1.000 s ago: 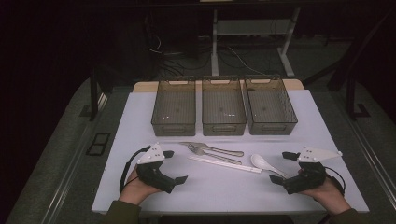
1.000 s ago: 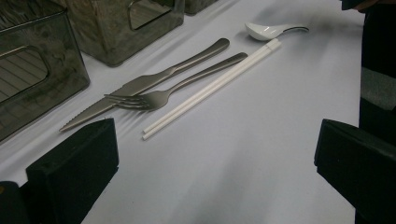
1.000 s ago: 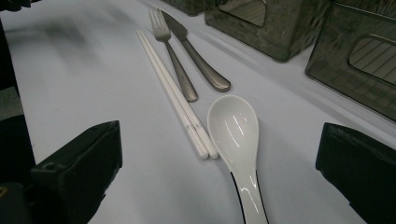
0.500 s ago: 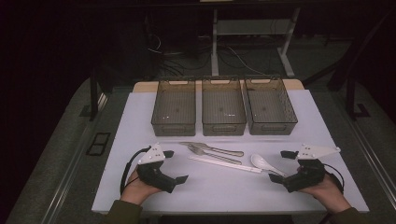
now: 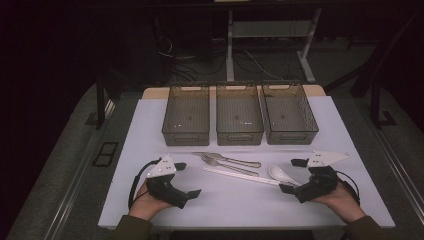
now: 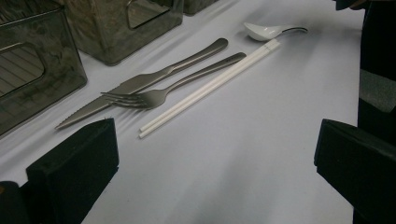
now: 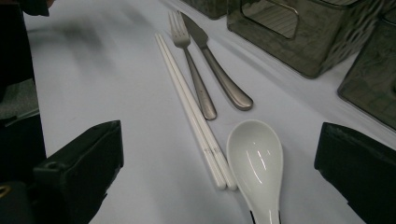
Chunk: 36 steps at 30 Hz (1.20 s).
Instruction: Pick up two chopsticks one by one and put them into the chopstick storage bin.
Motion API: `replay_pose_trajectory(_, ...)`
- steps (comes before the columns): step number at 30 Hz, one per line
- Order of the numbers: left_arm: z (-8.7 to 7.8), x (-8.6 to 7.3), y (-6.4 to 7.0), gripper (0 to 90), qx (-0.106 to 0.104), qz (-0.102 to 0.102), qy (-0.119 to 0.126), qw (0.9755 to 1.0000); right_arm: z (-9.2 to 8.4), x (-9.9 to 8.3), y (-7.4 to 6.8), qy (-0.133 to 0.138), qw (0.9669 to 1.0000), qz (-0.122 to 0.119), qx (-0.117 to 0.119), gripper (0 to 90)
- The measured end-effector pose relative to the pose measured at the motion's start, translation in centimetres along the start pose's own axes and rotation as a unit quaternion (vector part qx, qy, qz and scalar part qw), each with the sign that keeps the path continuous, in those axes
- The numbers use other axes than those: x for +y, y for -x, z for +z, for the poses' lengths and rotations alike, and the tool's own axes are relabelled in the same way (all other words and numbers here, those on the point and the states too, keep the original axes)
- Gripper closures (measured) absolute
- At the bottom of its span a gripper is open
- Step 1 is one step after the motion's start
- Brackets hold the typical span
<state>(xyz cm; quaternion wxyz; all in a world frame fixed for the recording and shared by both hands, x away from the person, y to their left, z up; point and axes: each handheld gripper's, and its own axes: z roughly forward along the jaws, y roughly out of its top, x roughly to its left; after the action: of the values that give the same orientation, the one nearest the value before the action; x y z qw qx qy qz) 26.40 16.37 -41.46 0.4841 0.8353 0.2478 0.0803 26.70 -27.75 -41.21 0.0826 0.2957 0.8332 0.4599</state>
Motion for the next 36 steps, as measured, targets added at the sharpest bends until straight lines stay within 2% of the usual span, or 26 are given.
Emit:
replay_pose_trajectory(6, 0.1, 0.0, 0.0, 0.0, -0.003, 0.002, -0.001, 1.0000, 0.9, 0.6, -0.3, -0.011, 0.9999, -0.003, 0.007, 1.4)
replay_pose_trajectory(9, 0.1, 0.1, 0.1, 0.0, -0.004, 0.002, 0.002, 1.0000, 1.2, 0.9, -0.4, -0.013, 0.9998, -0.009, 0.011, 4.9)
replay_pose_trajectory(16, 0.0, 0.1, 0.1, 0.0, -0.005, 0.000, 0.003, 1.0000, 2.4, 1.5, -0.5, -0.034, 0.9993, -0.005, 0.017, 8.9)
replay_pose_trajectory(17, 0.0, 0.1, 0.1, 0.0, -0.005, 0.000, 0.003, 1.0000, 2.5, 1.6, -0.5, -0.035, 0.9992, -0.006, 0.020, 12.3)
replay_pose_trajectory(23, -0.1, 0.0, 0.0, 0.0, -0.004, 0.000, 0.005, 1.0000, 3.0, 2.3, -0.7, -0.030, 0.9990, -0.011, 0.030, 16.0)
replay_pose_trajectory(26, -0.1, 0.1, 0.0, 0.0, -0.004, 0.000, 0.004, 1.0000, 3.3, 2.7, -0.8, -0.031, 0.9987, -0.015, 0.038, 23.3)
replay_pose_trajectory(27, -0.1, 0.1, 0.0, 0.0, -0.005, 0.000, 0.004, 1.0000, 3.3, 2.7, -0.8, -0.031, 0.9987, -0.015, 0.038, 23.3)
replay_pose_trajectory(32, -0.1, 0.0, -0.1, 0.0, -0.006, -0.001, 0.006, 1.0000, 4.3, 3.3, -0.9, -0.037, 0.9979, -0.021, 0.049, 37.0)
replay_pose_trajectory(36, -0.2, 0.0, -0.1, 0.0, -0.006, -0.004, 0.011, 0.9999, 4.9, 3.7, -0.8, -0.043, 0.9976, -0.024, 0.048, 45.8)
